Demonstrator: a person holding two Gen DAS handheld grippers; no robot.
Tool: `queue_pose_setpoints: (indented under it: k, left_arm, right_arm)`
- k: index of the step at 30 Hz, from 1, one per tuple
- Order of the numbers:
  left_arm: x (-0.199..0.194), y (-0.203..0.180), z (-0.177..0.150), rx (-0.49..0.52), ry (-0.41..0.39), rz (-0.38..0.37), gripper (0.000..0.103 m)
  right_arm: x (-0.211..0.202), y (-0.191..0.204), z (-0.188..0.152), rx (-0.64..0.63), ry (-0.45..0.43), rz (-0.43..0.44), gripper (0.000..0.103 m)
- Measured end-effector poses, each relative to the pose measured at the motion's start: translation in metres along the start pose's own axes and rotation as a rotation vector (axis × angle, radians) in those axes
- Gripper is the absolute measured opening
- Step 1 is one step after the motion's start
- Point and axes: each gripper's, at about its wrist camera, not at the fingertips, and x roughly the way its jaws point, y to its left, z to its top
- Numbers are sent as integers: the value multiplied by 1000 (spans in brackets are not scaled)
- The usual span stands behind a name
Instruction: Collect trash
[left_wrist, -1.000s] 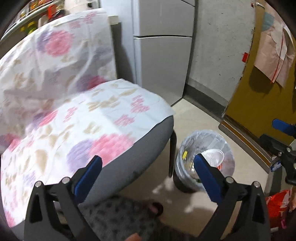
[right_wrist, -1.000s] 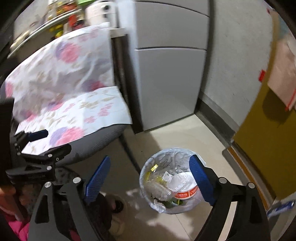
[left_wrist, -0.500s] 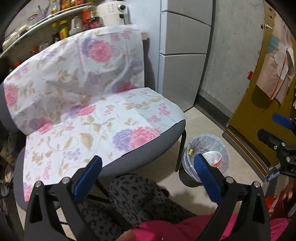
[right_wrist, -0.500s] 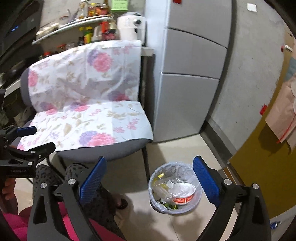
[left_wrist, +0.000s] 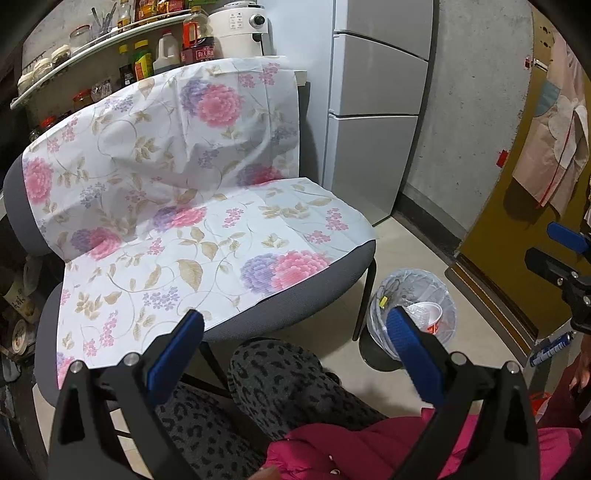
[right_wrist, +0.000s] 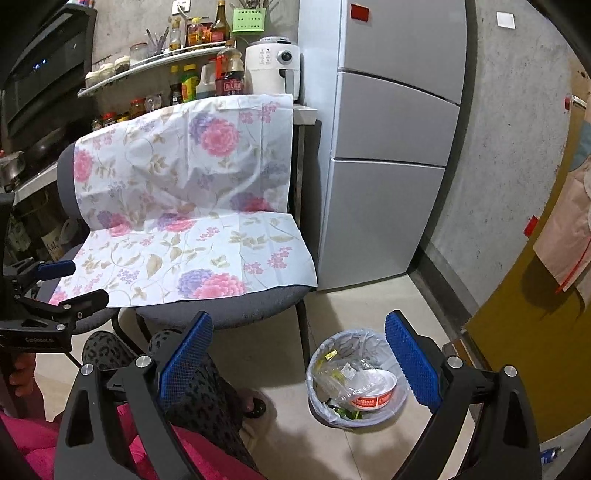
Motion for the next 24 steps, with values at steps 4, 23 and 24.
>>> queue_pose_setpoints:
  k: [4,23,24]
  left_arm:
    - [0,0,1,-4,0,0,96]
    - [-1,3,2,-8,-12,3,96]
    - [-1,3,2,-9,-13,4,96]
  right_arm:
    - [1,-2,0,11,1,-6,94]
    - [4,-5,-2,32,1,-17,94]
    - [4,-5,-2,31,1,-18,94]
